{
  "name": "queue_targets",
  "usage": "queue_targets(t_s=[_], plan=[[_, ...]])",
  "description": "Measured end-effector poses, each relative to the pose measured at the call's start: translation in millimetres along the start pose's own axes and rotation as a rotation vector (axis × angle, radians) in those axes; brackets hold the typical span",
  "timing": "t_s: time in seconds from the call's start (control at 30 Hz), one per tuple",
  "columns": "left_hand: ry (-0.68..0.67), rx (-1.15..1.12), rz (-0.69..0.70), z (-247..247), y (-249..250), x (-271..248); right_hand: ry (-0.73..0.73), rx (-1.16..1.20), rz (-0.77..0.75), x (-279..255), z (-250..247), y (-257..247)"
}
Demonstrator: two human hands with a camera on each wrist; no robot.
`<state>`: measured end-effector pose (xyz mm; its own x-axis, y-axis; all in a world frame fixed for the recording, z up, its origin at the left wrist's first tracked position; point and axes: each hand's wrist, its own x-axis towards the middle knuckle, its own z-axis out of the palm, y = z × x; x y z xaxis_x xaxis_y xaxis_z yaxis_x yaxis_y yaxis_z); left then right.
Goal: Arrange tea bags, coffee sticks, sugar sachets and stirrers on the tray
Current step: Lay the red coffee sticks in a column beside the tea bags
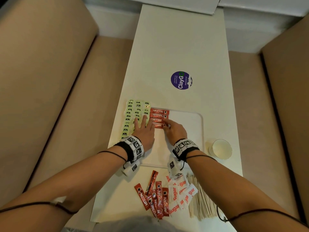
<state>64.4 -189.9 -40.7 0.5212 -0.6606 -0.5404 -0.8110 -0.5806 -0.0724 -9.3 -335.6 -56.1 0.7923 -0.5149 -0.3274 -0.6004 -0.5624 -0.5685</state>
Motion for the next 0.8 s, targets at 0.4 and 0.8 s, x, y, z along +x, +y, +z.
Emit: queue_targets(t_s=[0.4, 0.8], plan=[[0.114, -0.135, 0.063, -12, -4, -26, -0.024, -0.036, -0.047, -29, -9, -5], [-0.020, -0.253, 0.231, 27, 1, -95, -0.488, -0.359, -0.268, -116, -22, 18]])
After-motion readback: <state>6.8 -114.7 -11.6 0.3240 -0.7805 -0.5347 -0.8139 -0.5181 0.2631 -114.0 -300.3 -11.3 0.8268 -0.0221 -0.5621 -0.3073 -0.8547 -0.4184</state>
